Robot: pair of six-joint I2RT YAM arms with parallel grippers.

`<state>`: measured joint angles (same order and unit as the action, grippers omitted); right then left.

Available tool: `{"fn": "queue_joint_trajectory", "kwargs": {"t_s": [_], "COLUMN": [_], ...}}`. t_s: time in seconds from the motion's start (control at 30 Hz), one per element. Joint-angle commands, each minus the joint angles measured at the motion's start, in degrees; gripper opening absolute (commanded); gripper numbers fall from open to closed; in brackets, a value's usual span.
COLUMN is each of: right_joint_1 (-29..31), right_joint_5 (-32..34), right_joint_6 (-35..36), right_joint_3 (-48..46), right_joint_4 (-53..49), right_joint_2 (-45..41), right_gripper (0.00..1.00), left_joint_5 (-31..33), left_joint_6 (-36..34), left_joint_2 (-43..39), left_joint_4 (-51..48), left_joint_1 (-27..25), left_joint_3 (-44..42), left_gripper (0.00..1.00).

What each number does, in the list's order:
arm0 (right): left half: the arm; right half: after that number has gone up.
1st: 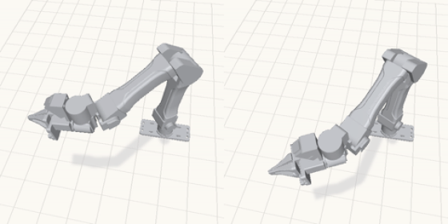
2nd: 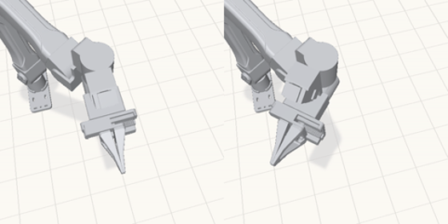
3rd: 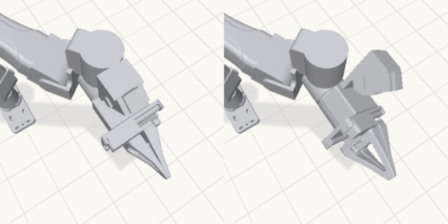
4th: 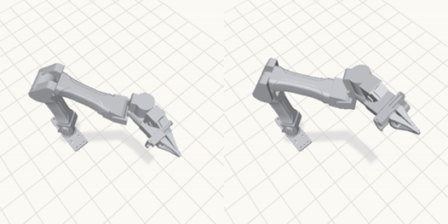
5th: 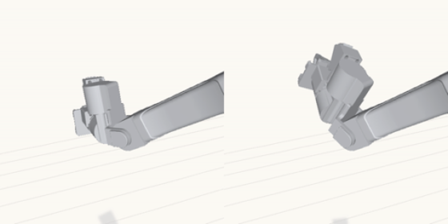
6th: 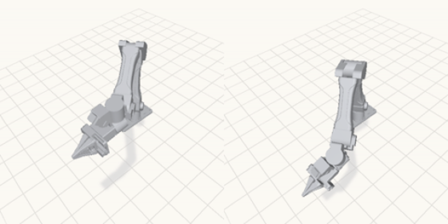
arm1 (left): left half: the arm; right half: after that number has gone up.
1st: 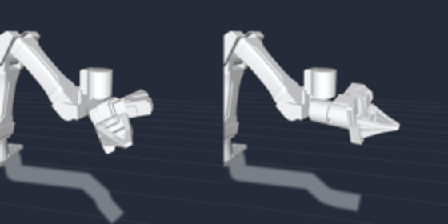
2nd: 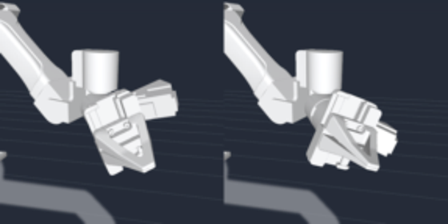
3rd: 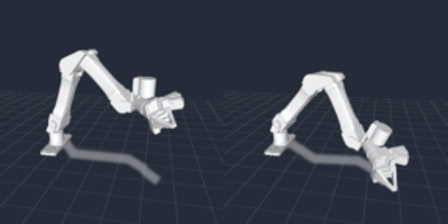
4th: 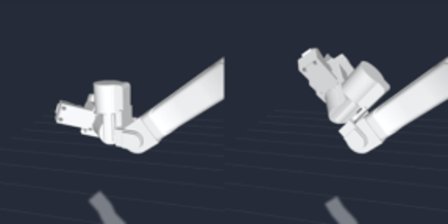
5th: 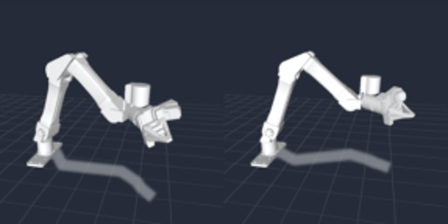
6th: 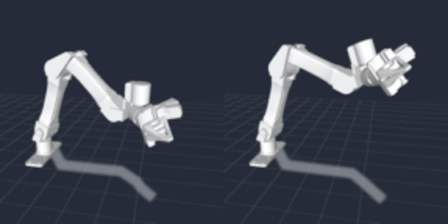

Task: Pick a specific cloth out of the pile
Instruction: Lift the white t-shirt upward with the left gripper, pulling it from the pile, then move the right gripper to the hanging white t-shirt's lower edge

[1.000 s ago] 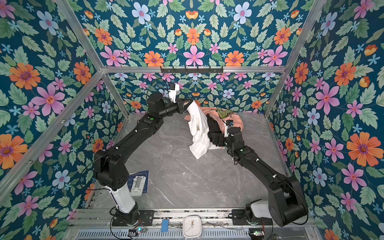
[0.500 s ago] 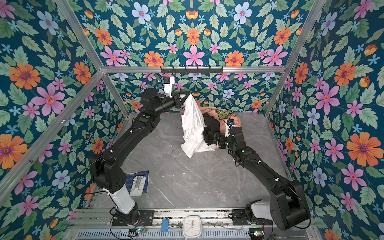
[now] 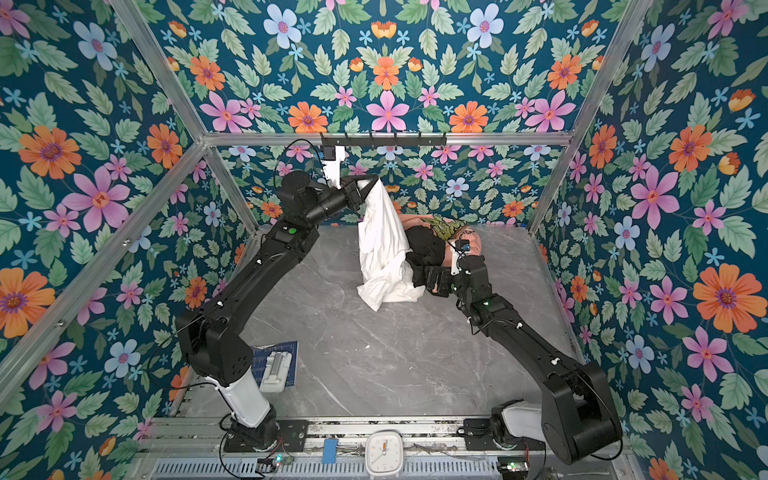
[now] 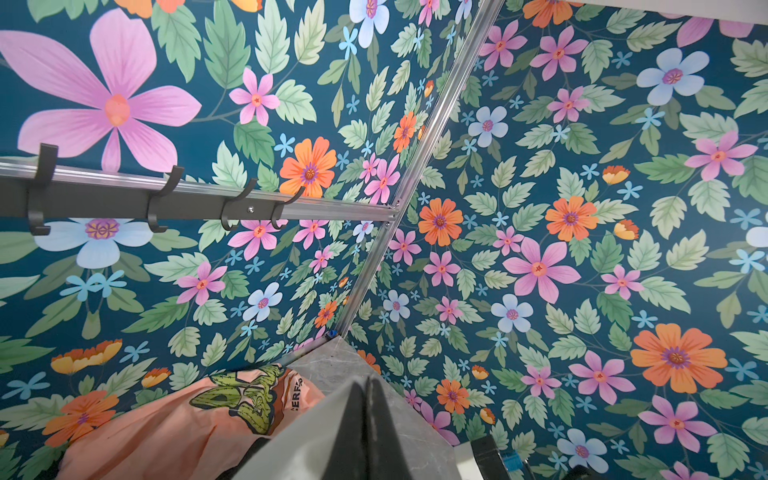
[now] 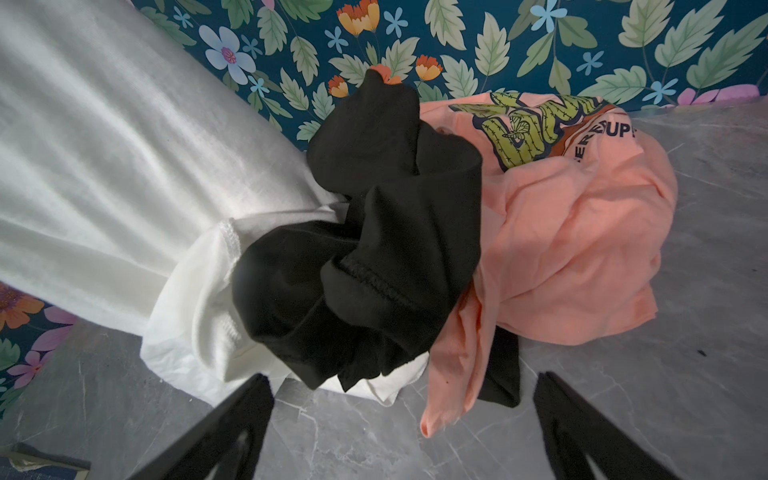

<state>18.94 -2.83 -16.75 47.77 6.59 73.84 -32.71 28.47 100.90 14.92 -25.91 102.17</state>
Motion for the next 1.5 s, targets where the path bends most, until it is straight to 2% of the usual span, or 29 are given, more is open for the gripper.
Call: {"fn": "queue_joint_trajectory", "kwargs": {"t_s": [0.0,0.43,0.63,0.83,1.1,1.47], "right_joint_1": [0.0,0.0,0.3,7.4,14.3,15.1], "right_joint_5": [0.3,-0.2,-3.5,-3.1,-7.0,-12.7], "right_joint_6": [-0.2,-0.5,-0.8,7.7,11.3,11.6], "right_joint_3": [0.7,1.4,1.1,-0.8,1.3,6.5], "right_joint_4": [-0.1,-0.5,0.0,6.6,15.1,20.2], "right_joint_2": [-0.4,-1.1,-1.9,-2.2,4.8,14.3], "right_gripper": [0.99,0.99,0.99,0.99,0.99,0.99], "left_joint_5": [0.9,2.7,2.8,3.1,3.1,3.2], "left_joint_6": [-0.7,-2.3,-2.1,-2.0,-1.0,-0.9], "left_joint_2": [-1.0,-3.2,-3.9,-4.9,-6.2,-7.6], "left_joint_4": [3.9,3.1,3.7,4.3,5.6,6.1], "left_joint_1": [0.1,0.1,0.1,0.1,0.1,0.1], "left_joint_3": [0.7,2.1,1.0,0.2,-2.1,-3.8], "left_gripper": [0.0,0.0,0.0,0.0,0.0,0.0]}}
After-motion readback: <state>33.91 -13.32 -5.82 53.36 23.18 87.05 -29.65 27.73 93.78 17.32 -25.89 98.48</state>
